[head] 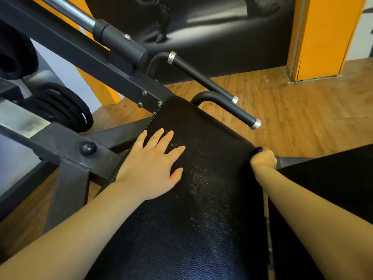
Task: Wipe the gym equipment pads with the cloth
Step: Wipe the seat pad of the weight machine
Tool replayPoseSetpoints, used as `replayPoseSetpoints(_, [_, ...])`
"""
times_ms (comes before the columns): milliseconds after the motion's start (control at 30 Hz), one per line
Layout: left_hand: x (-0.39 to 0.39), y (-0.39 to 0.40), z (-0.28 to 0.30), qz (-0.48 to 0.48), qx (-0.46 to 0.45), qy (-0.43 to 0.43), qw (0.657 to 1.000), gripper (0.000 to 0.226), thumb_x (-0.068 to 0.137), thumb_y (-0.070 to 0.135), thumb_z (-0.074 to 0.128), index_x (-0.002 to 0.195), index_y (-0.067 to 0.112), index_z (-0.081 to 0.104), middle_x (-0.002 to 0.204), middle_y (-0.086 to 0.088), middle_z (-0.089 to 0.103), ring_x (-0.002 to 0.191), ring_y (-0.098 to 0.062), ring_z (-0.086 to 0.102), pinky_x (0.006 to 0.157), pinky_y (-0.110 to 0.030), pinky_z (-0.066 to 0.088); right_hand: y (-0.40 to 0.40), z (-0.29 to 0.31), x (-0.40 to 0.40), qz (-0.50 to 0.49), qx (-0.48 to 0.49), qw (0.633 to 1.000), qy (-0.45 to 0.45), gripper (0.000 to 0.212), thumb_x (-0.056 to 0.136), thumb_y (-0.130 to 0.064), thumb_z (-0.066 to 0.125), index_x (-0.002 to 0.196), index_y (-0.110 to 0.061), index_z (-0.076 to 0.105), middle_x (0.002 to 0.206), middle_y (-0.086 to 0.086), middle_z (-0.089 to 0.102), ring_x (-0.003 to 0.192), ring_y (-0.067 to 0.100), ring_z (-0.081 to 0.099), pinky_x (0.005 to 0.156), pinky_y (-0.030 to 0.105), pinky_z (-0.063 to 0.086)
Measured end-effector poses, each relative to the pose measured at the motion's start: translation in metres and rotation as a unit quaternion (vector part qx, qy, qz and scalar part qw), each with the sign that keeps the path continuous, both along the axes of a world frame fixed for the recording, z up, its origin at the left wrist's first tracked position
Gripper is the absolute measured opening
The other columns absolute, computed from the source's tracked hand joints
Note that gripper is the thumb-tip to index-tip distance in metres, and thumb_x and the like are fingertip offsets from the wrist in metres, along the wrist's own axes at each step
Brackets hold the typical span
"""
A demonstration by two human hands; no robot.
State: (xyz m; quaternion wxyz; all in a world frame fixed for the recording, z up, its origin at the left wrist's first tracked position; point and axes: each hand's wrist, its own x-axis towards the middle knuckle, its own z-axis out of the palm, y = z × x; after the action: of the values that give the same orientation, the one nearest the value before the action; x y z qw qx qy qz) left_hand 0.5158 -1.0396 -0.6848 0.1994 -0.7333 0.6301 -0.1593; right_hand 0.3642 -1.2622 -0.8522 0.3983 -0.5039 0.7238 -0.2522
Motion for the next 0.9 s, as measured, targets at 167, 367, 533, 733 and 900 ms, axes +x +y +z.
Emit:
replayPoseSetpoints(167, [0.001, -0.001, -0.001, 0.003, -0.001, 0.001, 1.000, 0.063, 0.096, 0.061, 0.025, 0.153, 0.039, 0.011, 0.163, -0.005, 0.000, 0.149, -0.025, -0.005, 0.120, -0.051, 0.004, 0.014, 0.019, 0.013, 0.055, -0.094, 0.994, -0.025, 0.029, 0.097, -0.004, 0.042, 0.123, -0.002, 0.054, 0.119, 0.019, 0.058, 0.113, 0.034, 0.054, 0.090, 0.039, 0.042])
replayPoseSetpoints(367, [0.002, -0.001, -0.003, -0.005, -0.012, -0.002, 1.000, 0.062, 0.096, 0.060, 0.024, 0.153, 0.038, 0.013, 0.163, -0.005, 0.002, 0.149, -0.025, -0.004, 0.120, -0.051, 0.004, 0.064, 0.093, 0.096, 0.293, -0.323, 0.886, -0.159, 0.042, 0.100, -0.003, 0.040, 0.141, -0.011, 0.044, 0.150, 0.003, 0.039, 0.143, 0.017, 0.025, 0.115, 0.028, 0.018])
replayPoseSetpoints(533, [0.002, 0.001, -0.003, -0.006, -0.013, 0.004, 1.000, 0.060, 0.097, 0.059, 0.024, 0.152, 0.039, 0.015, 0.163, -0.005, 0.004, 0.150, -0.025, -0.002, 0.120, -0.050, 0.003, 0.046, 0.058, 0.062, 0.195, -0.243, 0.935, -0.170, 0.043, 0.099, -0.002, 0.041, 0.141, -0.012, 0.044, 0.146, 0.007, 0.043, 0.137, 0.022, 0.036, 0.111, 0.032, 0.028])
replayPoseSetpoints(733, [0.000, 0.000, -0.001, -0.002, -0.009, 0.006, 1.000, 0.062, 0.096, 0.060, 0.025, 0.153, 0.038, 0.013, 0.163, -0.005, 0.002, 0.150, -0.025, -0.003, 0.120, -0.051, 0.004, 0.036, 0.035, 0.028, 0.143, -0.175, 0.959, -0.173, 0.036, 0.100, -0.005, 0.037, 0.134, -0.008, 0.049, 0.134, 0.011, 0.052, 0.129, 0.027, 0.045, 0.105, 0.033, 0.033])
replayPoseSetpoints(900, [0.000, 0.000, -0.002, 0.007, -0.028, 0.002, 1.000, 0.073, 0.091, 0.060, 0.023, 0.154, 0.021, 0.021, 0.161, -0.005, 0.015, 0.149, -0.023, 0.008, 0.119, -0.048, 0.009, 0.085, 0.084, 0.077, 0.321, -0.316, 0.872, -0.191, 0.045, 0.100, 0.000, 0.036, 0.143, -0.013, 0.041, 0.153, 0.003, 0.033, 0.144, 0.015, 0.022, 0.109, 0.017, 0.012])
